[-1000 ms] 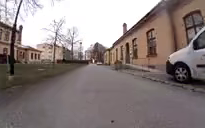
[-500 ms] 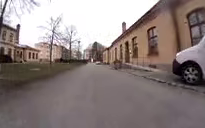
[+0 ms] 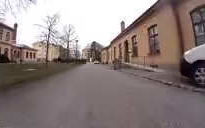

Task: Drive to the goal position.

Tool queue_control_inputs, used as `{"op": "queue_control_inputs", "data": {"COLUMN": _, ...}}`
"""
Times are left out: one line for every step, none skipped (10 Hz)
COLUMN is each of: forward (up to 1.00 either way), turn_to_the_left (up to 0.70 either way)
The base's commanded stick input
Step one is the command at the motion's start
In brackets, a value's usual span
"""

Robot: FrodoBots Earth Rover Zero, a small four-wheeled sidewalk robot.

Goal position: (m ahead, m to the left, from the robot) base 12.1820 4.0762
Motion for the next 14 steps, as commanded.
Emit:
{"op": "queue_control_inputs", "data": {"forward": 1.0, "turn_to_the_left": 0.0}}
{"op": "queue_control_inputs", "data": {"forward": 1.0, "turn_to_the_left": 0.0}}
{"op": "queue_control_inputs", "data": {"forward": 1.0, "turn_to_the_left": 0.0}}
{"op": "queue_control_inputs", "data": {"forward": 1.0, "turn_to_the_left": 0.0}}
{"op": "queue_control_inputs", "data": {"forward": 1.0, "turn_to_the_left": 0.0}}
{"op": "queue_control_inputs", "data": {"forward": 1.0, "turn_to_the_left": 0.0}}
{"op": "queue_control_inputs", "data": {"forward": 1.0, "turn_to_the_left": 0.0}}
{"op": "queue_control_inputs", "data": {"forward": 1.0, "turn_to_the_left": 0.0}}
{"op": "queue_control_inputs", "data": {"forward": 1.0, "turn_to_the_left": 0.0}}
{"op": "queue_control_inputs", "data": {"forward": 1.0, "turn_to_the_left": 0.17}}
{"op": "queue_control_inputs", "data": {"forward": 1.0, "turn_to_the_left": 0.4}}
{"op": "queue_control_inputs", "data": {"forward": 1.0, "turn_to_the_left": 0.4}}
{"op": "queue_control_inputs", "data": {"forward": 1.0, "turn_to_the_left": 0.4}}
{"op": "queue_control_inputs", "data": {"forward": 1.0, "turn_to_the_left": 0.4}}
